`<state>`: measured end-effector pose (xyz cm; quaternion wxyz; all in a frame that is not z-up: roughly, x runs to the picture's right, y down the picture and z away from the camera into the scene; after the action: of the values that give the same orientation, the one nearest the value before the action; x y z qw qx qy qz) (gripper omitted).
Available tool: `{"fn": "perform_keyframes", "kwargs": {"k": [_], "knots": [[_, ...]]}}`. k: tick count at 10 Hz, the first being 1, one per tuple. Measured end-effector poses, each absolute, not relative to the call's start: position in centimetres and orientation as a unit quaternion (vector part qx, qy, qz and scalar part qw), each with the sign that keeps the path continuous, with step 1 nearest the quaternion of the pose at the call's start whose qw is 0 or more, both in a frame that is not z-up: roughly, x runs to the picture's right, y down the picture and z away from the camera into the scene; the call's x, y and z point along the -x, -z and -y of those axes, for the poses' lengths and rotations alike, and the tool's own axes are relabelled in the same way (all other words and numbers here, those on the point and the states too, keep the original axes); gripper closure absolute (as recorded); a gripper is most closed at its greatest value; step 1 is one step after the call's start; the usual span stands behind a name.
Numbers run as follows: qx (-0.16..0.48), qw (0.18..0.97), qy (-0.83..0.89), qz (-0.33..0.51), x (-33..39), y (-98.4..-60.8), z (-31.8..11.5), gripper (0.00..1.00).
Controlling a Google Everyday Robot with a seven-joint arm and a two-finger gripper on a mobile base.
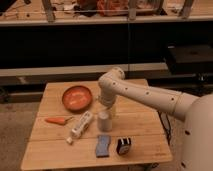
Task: Place the ceramic cup over the eraser
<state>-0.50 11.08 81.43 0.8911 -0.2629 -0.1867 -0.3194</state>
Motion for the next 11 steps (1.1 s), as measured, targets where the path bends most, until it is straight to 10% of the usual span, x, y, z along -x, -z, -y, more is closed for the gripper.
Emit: {"fn": "perform_keyframes", "kwargs": {"k": [11], "knots": [[0.289, 0.841, 0.418, 0.188, 0.9, -79.4, -14.9, 0.20]]}}
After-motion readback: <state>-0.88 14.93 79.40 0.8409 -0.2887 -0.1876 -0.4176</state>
